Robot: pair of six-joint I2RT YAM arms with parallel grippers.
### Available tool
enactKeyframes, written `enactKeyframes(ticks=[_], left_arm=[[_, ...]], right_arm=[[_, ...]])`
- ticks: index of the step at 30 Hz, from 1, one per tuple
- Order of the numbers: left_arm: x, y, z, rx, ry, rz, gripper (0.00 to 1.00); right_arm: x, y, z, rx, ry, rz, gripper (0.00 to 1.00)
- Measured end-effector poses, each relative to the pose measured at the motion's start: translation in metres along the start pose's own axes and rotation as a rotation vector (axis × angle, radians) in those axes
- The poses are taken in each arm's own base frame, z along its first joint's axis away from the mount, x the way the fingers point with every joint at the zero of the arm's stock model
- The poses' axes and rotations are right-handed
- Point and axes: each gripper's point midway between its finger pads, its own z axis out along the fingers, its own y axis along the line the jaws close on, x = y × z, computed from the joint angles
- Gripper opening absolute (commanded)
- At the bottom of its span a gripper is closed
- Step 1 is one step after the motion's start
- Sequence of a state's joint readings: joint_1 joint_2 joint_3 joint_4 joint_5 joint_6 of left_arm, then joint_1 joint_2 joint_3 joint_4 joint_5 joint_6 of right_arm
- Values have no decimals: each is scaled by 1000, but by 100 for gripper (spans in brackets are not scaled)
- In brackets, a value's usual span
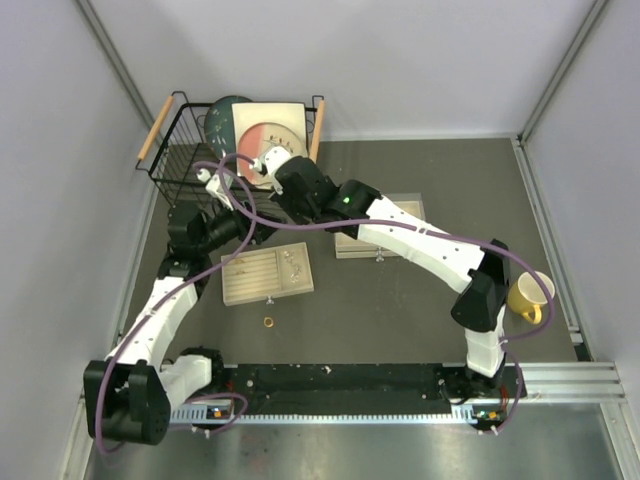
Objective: Organize the mixed jewelry
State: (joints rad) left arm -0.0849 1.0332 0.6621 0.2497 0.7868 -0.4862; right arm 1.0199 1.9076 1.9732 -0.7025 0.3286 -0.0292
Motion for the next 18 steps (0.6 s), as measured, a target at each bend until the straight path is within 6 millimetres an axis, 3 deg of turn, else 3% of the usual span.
enactKeyframes(ticks=[18], left_arm=[[-2,0,15,15,-18,-88,44]], right_arm=[[-5,0,-2,-1,-11,11,0]])
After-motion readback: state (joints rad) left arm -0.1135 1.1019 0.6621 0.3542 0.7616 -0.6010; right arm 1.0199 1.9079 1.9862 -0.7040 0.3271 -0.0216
